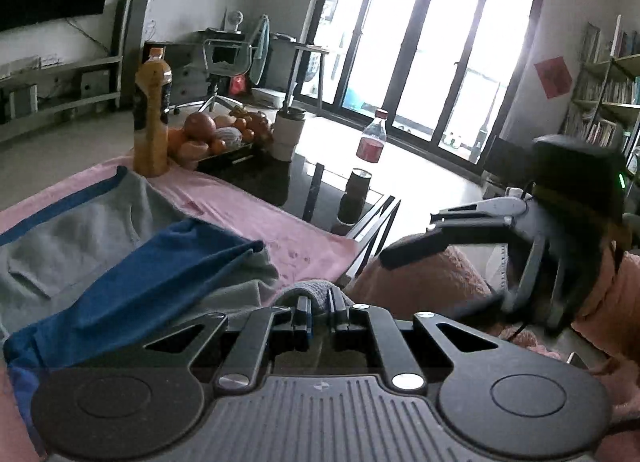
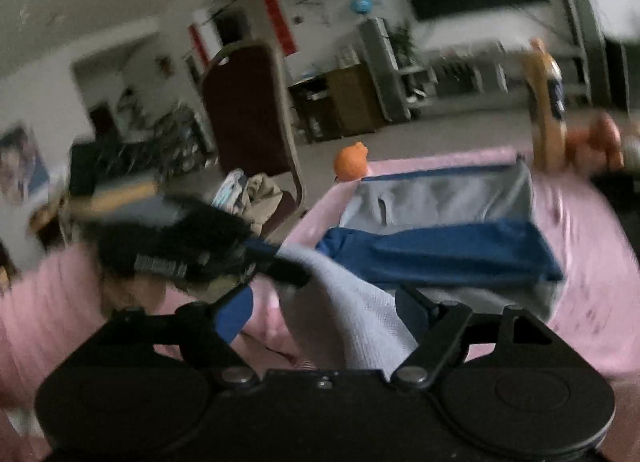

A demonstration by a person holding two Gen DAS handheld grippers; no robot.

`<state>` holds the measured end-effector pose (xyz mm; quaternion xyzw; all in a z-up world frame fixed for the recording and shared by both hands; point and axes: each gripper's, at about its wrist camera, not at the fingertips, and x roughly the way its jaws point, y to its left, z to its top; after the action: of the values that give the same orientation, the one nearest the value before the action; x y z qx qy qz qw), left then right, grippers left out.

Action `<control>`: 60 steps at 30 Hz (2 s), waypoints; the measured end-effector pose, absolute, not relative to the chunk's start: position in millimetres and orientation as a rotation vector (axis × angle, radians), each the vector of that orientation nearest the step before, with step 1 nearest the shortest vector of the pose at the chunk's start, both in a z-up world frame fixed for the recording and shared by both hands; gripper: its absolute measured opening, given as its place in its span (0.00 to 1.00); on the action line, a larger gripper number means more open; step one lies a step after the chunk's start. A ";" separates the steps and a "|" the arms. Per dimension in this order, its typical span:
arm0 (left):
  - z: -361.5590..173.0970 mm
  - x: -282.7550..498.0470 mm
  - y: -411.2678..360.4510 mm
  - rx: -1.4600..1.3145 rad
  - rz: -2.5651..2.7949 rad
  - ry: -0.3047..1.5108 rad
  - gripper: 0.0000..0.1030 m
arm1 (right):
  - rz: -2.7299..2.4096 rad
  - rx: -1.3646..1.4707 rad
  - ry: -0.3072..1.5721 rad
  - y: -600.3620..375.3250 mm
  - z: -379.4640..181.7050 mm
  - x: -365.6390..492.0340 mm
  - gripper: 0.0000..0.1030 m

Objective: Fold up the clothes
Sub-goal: 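Fold the hem up over the sleeves toward the collar with the right gripper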

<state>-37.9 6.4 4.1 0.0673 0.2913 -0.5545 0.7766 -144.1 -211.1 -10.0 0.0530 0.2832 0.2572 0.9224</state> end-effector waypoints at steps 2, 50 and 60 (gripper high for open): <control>6.5 -34.4 -2.2 0.168 -1.204 0.619 0.08 | 0.514 -0.076 0.569 -192.2 -13.8 -143.7 0.75; -68.9 75.6 73.4 -0.104 -0.612 0.698 0.47 | 0.161 0.260 0.860 -235.0 -53.0 142.4 0.44; -117.4 151.0 -0.1 0.128 -0.508 0.796 0.28 | 0.328 0.429 0.937 -221.2 -142.9 174.5 0.10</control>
<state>151.0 -0.1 -117.4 0.0615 0.3830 -0.2447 0.8887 174.5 -221.2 -142.9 0.2043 0.4460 0.1559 0.8573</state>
